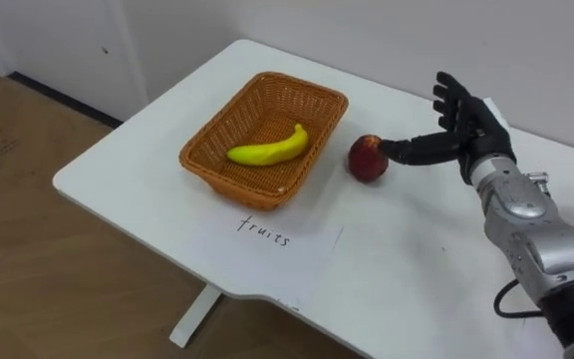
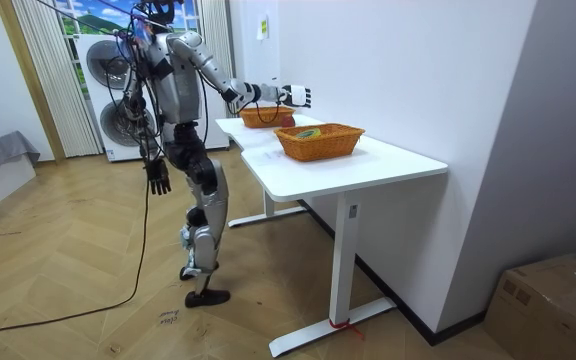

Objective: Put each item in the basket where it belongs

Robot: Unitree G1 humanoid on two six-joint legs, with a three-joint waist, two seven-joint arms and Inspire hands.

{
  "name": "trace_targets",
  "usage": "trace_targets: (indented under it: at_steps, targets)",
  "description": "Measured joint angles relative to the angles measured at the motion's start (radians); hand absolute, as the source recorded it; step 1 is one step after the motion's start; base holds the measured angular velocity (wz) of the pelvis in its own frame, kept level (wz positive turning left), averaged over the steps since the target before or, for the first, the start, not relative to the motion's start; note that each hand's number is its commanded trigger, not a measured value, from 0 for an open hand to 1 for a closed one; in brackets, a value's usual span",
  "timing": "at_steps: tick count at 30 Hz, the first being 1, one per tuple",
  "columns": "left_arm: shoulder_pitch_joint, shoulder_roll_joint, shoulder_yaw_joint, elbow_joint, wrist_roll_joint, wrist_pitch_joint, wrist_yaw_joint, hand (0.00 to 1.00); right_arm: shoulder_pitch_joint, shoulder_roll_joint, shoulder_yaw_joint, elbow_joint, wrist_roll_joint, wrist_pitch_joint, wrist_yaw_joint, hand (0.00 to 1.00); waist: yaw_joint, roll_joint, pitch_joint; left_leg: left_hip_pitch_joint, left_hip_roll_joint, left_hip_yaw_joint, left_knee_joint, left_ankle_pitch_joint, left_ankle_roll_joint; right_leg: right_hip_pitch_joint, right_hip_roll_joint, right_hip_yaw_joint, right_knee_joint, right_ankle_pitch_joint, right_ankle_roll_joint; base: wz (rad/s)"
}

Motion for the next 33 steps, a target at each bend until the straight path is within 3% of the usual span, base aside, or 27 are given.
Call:
trace_targets:
  at_steps: [13, 33]
  targets:
    - [-0.018, 0.0, -0.018, -0.016, 0.0, 0.018, -0.003, 0.0, 0.0, 0.016, 0.011, 0.058, 0.008, 0.002, 0.04, 0.0, 0.004, 0.0, -0.0001, -0.049, -0.001, 0.003, 0.015, 0.003, 0.002, -0.05, -0.005, 0.002, 0.017, 0.0, 0.001, 0.0]
    - [-0.047, 0.001, -0.034, -0.019, -0.002, 0.016, -0.026, 0.0, -0.008, 0.04, 0.029, 0.089, -0.015, 0.003, 0.047, 0.0, 0.004, -0.012, 0.0007, -0.077, 0.0, -0.001, 0.019, 0.004, 0.002, -0.075, -0.004, -0.001, 0.019, 0.0, 0.0, 0.0]
